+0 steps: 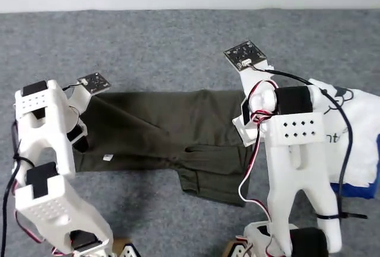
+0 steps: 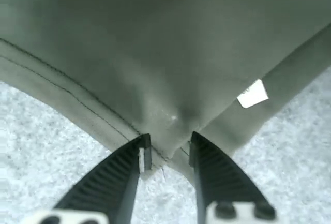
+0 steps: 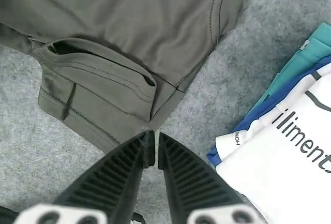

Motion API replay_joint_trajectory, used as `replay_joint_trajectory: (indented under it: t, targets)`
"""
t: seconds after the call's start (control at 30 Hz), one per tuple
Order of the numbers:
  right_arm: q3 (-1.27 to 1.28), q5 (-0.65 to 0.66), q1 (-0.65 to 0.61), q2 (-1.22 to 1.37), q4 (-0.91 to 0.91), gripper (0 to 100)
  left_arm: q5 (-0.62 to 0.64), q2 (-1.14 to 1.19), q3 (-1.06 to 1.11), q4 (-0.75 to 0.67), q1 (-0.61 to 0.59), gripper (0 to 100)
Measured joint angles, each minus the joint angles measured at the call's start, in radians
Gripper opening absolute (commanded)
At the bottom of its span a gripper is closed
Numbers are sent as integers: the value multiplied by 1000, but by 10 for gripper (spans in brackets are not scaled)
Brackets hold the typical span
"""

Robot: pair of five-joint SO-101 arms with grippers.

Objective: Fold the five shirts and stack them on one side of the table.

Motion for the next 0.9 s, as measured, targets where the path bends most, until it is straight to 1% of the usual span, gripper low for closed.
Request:
replay_joint_trajectory:
  t: [0.17, 0.27, 0.43, 0.57, 0.73, 0.9]
  targets:
    - [0, 0, 0, 0, 0, 25, -14, 49, 0, -25, -14, 7]
    - [0, 0, 0, 0, 0, 25, -58, 54, 0, -25, -12, 6]
    - [0, 0, 0, 0, 0, 25, -78, 54, -2, -5, -12, 5]
    - [0, 0, 0, 0, 0, 25, -89, 54, -40, 91, -14, 5]
    - [0, 0, 0, 0, 0, 25, -129, 46, -110, 267, -14, 5]
    - [0, 0, 0, 0, 0, 25, -161, -86, -55, 293, -12, 5]
